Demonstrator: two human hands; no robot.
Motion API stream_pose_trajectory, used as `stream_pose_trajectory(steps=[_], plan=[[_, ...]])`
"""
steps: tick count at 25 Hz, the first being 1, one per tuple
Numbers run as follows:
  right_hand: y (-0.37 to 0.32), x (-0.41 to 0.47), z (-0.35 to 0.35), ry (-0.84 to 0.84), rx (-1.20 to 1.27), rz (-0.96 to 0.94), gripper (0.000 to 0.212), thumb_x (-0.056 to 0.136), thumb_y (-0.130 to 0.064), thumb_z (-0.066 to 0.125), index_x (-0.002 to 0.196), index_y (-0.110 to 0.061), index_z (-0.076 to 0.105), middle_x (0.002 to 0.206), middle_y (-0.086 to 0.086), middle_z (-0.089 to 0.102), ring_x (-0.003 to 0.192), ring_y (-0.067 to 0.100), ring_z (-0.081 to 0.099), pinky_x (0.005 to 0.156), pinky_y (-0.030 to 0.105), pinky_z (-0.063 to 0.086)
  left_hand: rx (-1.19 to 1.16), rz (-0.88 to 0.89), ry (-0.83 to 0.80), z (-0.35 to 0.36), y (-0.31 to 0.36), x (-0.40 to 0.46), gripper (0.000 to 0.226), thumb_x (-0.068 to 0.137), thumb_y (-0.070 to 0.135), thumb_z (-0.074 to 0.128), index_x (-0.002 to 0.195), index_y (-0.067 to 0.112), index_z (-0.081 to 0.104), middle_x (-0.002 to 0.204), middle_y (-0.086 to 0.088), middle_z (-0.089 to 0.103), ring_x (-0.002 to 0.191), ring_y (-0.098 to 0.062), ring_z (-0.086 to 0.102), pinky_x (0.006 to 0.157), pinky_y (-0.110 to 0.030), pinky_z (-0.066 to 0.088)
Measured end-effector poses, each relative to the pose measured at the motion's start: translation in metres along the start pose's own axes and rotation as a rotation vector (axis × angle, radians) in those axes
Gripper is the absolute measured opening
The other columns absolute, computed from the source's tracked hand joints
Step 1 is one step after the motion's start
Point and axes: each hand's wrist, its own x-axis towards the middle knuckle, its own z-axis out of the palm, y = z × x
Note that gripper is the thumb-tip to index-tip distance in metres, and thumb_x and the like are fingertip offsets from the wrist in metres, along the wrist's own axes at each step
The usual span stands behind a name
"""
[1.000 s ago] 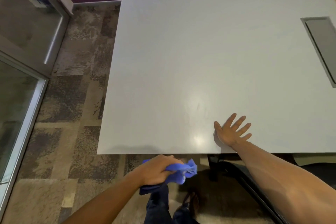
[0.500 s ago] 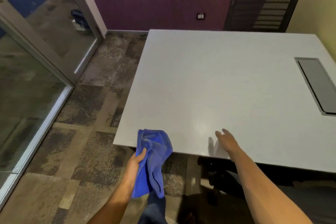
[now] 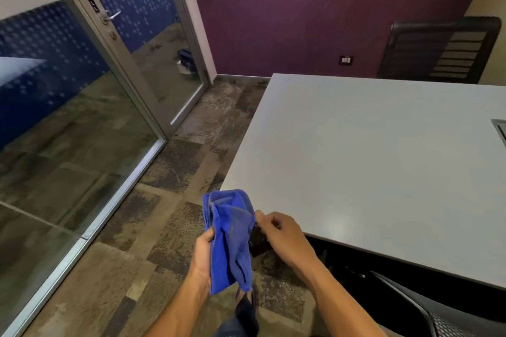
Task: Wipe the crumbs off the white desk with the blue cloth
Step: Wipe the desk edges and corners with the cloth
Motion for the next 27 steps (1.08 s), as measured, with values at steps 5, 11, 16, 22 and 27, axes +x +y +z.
stream_pose_trajectory(steps=[5,11,16,22,27], plan=[[0.004,-0.002,0.033,-0.142,0.162,0.137,0.065,0.068,-0.073,0.071,0.099,-0.016,0.063,0.096,-0.005,0.07,0.078,0.009,0.067,0.068,0.025,0.049,-0.001,-0.035,-0.067,-0.005,-0.001,-0.025,0.046,0.099,0.038,0.048,0.118,0.001,0.068,0.112,-0.026,0.069,0.089,-0.04,0.07,0.075,-0.048,0.058],[0.003,-0.006,0.037,-0.067,0.502,0.247,0.038,0.076,-0.022,0.085,0.106,-0.003,0.074,0.096,0.013,0.077,0.089,0.032,0.074,0.08,0.042,0.061,-0.067,-0.093,-0.153,-0.036,0.023,-0.025,0.057,0.099,0.046,0.043,0.095,0.003,0.08,0.106,-0.024,0.072,0.086,-0.041,0.073,0.066,-0.048,0.06],[-0.009,-0.001,0.055,0.198,0.755,0.251,0.052,0.07,0.005,0.082,0.119,-0.004,0.067,0.103,0.024,0.074,0.094,0.042,0.071,0.084,0.055,0.058,-0.027,-0.163,-0.219,-0.076,0.047,-0.012,0.065,0.097,0.059,0.042,0.129,0.007,0.064,0.126,-0.023,0.066,0.113,-0.043,0.065,0.087,-0.052,0.057],[-0.031,-0.008,0.09,0.31,0.753,0.159,0.09,0.074,0.02,0.072,0.144,-0.026,0.038,0.13,0.028,0.058,0.106,0.04,0.066,0.083,0.047,0.058,0.363,0.02,-0.211,-0.127,0.064,-0.004,0.103,0.047,0.027,0.1,0.134,0.011,0.045,0.126,-0.016,0.065,0.107,-0.029,0.069,0.085,-0.043,0.058],[-0.035,-0.026,0.122,0.39,0.579,0.151,0.108,0.078,0.023,0.067,0.153,-0.041,0.023,0.16,0.013,0.018,0.124,0.033,0.05,0.091,0.046,0.054,0.502,0.071,0.061,-0.163,0.083,0.013,0.033,0.098,0.009,0.056,0.127,0.025,0.049,0.116,-0.014,0.064,0.098,-0.033,0.069,0.086,-0.055,0.056]])
